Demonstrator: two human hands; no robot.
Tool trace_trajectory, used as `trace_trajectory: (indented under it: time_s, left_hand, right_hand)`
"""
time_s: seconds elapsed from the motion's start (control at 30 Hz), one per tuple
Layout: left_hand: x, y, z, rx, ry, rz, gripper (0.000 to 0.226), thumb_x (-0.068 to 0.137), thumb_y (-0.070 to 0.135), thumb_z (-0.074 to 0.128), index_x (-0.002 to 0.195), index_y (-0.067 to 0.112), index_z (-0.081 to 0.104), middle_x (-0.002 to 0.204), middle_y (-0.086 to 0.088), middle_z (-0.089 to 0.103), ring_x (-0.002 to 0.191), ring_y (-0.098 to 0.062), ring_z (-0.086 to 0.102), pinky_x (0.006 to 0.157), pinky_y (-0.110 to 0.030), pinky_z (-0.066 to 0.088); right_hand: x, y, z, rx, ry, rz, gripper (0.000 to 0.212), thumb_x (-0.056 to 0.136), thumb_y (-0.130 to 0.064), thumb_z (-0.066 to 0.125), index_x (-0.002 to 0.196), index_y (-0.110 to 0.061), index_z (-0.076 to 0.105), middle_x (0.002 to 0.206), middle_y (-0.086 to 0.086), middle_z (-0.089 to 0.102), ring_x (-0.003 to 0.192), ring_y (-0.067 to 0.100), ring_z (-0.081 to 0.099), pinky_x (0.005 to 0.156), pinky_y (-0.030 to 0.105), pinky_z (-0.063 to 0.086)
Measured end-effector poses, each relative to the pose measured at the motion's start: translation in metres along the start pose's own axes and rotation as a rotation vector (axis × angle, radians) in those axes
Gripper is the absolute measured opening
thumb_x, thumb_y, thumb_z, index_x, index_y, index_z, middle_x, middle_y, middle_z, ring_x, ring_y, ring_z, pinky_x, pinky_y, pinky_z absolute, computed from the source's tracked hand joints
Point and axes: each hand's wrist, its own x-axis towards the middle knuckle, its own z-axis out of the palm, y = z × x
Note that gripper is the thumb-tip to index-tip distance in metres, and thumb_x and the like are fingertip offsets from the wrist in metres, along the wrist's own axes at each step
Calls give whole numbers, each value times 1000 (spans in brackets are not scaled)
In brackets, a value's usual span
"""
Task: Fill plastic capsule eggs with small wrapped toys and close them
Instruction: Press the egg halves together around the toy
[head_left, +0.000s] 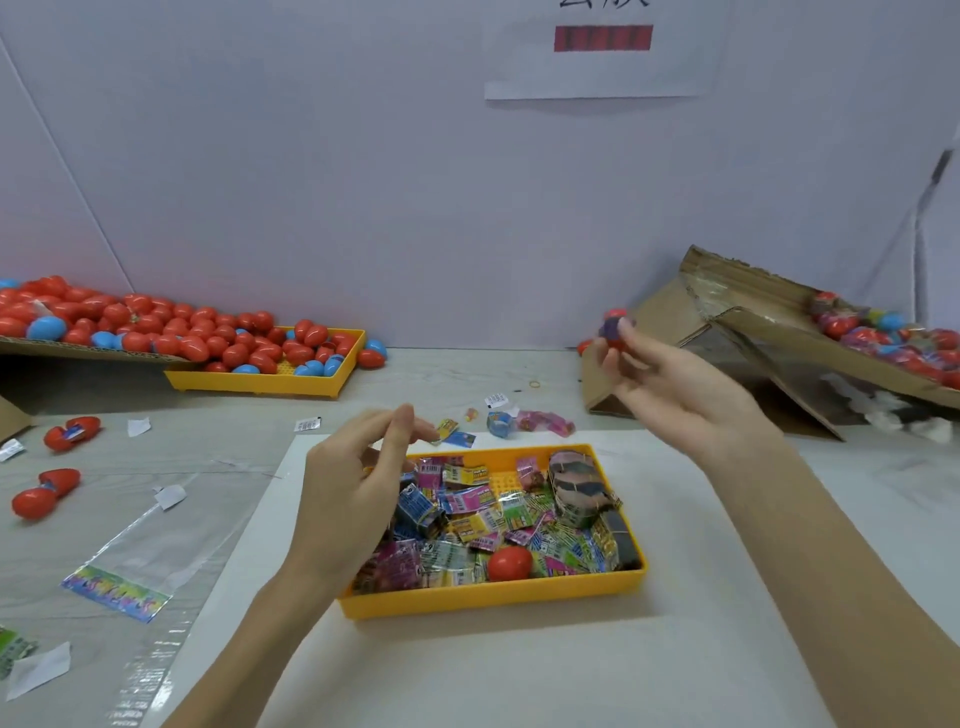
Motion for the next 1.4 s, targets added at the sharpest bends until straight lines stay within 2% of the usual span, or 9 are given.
trace_trajectory:
  time_s: [0.17,0.3,0.47,0.57,0.7,0.83,1.07,1.27,1.4]
  left_hand:
    - [-1,-1,1,54,-72,21,36,103,37,48,90,22,78,100,11,73,101,-10,68,81,-44,59]
    - [-1,-2,-1,129,-64,24,39,101,44,46,90,24,78,99,14,71,105,-4,64,82,-28,55]
    - [5,-13,-3,159,-4,-110,21,104,35,55,102,29,75,102,20,70,103,5,61,75,-8,48]
    - [30,-31,-9,104,74,-287,16,104,33,57,110,29,71,106,19,70,103,-3,64,75,-18,49]
    - [97,-73,-25,616,98,-274,28,105,19,53,126,5,65,128,-13,64,122,-33,54,103,-42,41]
    - [158,-111,-46,881,34,-287,29,102,9,52,125,-6,61,128,-28,58,121,-45,49,102,-48,37]
    - [208,-152,-59,893,-239,-320,46,102,3,52,147,-2,44,145,-28,50,130,-45,51,103,-47,40]
    - [220,-172,-57,739,-67,-362,28,92,10,75,115,-5,70,115,-24,71,113,-39,64,97,-44,52]
    - [214,-167,-60,839,-38,-308,24,101,12,62,107,-9,70,114,-32,64,108,-47,59,91,-48,48]
  right_hand:
    - [21,-41,-9,55,94,-117,40,93,-12,72,130,-2,60,130,16,65,111,19,70,77,22,59]
    - [6,17,-26,-219,9,-8,31,87,-11,70,116,-2,72,105,9,75,91,16,74,73,23,61]
    - [-20,67,-27,-684,-33,-169,22,103,-12,59,111,-16,79,94,1,77,82,13,69,65,27,58]
    - [-30,76,-18,-921,-86,-322,21,104,-13,58,107,-20,78,85,1,76,69,11,67,58,21,54]
    - [-41,89,-9,-1139,-130,-435,18,103,-13,59,105,-22,75,78,-2,74,65,12,69,63,22,57]
    - [-44,96,-10,-1270,-110,-473,16,102,-16,61,102,-25,73,74,-7,72,70,9,69,68,23,59]
    - [-42,99,-12,-1307,-136,-517,18,101,-17,62,95,-30,73,76,-15,70,70,6,69,65,18,54]
    - [-41,101,-13,-1340,-156,-521,19,101,-16,62,95,-30,73,77,-16,69,69,5,67,64,16,52]
    - [-43,99,-12,-1352,-158,-505,18,102,-17,61,96,-30,73,77,-17,69,70,5,67,65,19,54]
